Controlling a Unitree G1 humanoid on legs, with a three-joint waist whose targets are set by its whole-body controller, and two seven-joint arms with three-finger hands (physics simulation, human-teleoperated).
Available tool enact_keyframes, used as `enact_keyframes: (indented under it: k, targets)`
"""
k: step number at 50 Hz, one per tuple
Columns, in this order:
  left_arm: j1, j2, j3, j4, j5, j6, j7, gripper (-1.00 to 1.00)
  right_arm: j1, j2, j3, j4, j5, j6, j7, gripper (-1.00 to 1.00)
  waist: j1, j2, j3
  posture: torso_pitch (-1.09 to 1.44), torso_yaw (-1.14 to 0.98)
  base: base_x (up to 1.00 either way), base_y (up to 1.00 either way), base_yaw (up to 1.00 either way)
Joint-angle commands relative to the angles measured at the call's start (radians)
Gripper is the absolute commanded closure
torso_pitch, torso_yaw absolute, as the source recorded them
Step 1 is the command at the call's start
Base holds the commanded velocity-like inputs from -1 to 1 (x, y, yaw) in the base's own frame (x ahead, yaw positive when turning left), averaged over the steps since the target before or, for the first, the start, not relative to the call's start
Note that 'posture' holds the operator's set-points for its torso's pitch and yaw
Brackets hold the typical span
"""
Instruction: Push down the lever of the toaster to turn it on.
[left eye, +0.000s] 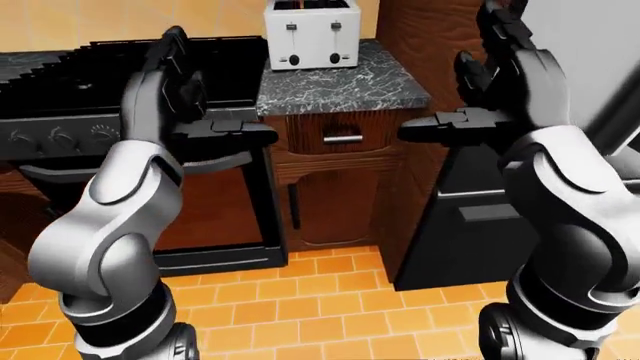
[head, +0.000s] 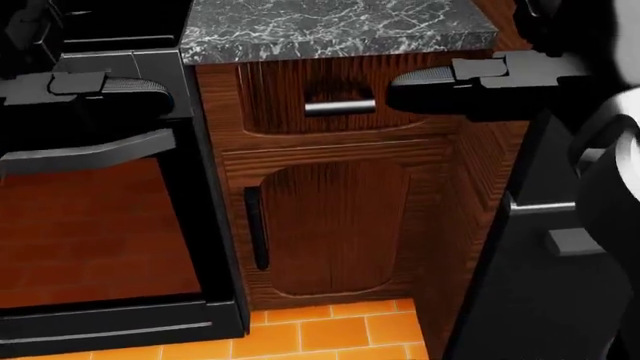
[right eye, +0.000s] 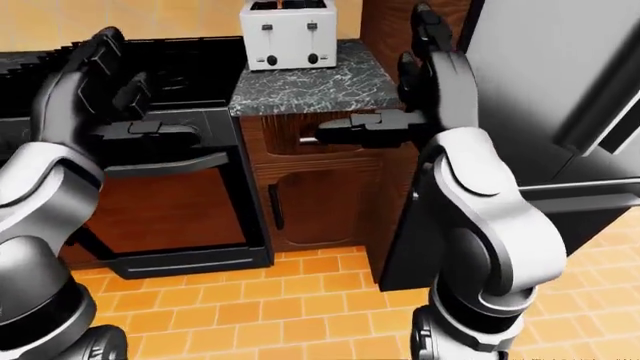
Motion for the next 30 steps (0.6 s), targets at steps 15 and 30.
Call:
enact_keyframes:
  k: [15,30]
  targets:
    - [-0.036,0.018,-0.007,-0.033,-0.04,-0.022,0.022,-1.0,-0.023,-0.016,0.002,-0.017,0.03,-0.038,-0.028,-1.0,-0.001,-0.076,-0.027,0.0,0.0,0.03,0.17,0.0]
    - [-0.044,0.023,0.0,-0.038,-0.051,-0.013,0.029,-1.0,-0.021,-0.018,0.001,-0.017,0.042,-0.041,-0.031,-1.0,-0.01,0.029,-0.013,0.0,0.0,0.08,0.2,0.0]
